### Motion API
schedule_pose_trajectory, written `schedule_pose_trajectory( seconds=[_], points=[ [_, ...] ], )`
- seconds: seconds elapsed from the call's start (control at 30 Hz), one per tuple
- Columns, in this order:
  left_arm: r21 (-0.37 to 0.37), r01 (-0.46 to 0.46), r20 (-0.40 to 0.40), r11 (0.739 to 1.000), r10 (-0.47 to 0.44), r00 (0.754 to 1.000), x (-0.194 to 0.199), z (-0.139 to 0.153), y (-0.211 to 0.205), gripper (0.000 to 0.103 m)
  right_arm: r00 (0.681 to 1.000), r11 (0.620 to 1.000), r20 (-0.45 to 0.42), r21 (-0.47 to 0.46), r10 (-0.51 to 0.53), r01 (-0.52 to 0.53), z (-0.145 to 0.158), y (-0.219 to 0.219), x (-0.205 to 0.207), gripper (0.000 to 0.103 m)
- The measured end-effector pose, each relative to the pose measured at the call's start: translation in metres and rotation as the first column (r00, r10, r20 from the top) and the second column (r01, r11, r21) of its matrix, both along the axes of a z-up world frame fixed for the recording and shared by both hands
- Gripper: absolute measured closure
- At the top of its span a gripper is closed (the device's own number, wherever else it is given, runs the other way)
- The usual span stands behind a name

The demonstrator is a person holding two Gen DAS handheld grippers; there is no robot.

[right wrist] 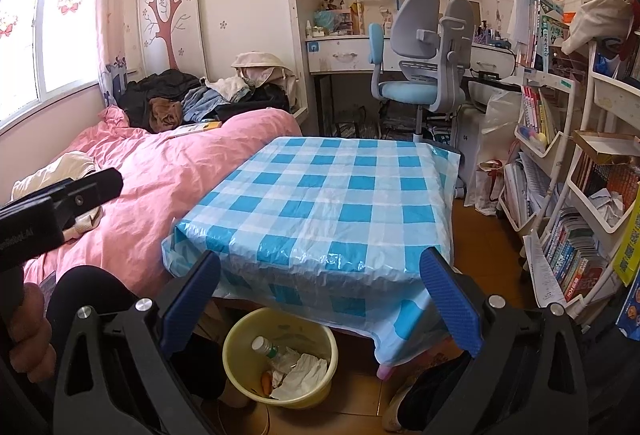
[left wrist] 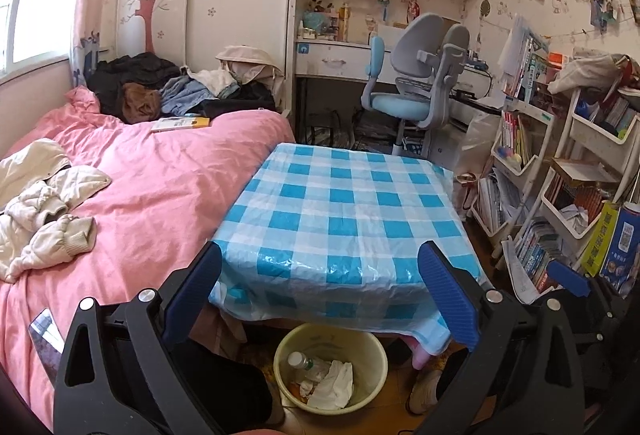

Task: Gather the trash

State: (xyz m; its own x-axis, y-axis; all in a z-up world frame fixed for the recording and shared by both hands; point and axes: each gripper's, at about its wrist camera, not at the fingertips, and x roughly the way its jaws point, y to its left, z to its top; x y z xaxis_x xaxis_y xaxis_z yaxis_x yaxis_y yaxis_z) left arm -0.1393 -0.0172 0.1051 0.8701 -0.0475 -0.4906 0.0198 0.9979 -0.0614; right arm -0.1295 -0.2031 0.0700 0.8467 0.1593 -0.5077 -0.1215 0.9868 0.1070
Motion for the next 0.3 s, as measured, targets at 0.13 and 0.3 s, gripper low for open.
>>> schedule_pose_trajectory(
  seconds=[0.13, 0.3],
  points=[
    [-0.004, -0.009, -0.024, 1.000, 0.009, 1.000, 0.0037, 0.0006, 0.0007, 0.008, 1.000, 1.000, 0.001, 0.001, 0.000, 0.000, 0.0001, -0.0006, 0.0011, 0.008],
    [0.011, 0.004, -0.028, 1.000, -0.003, 1.000, 0.0024, 0.0013, -0.0030, 0.008, 1.000, 1.000, 0.001, 0.001, 0.000, 0.000, 0.0001, -0.0006, 0.0010, 0.008]
  ],
)
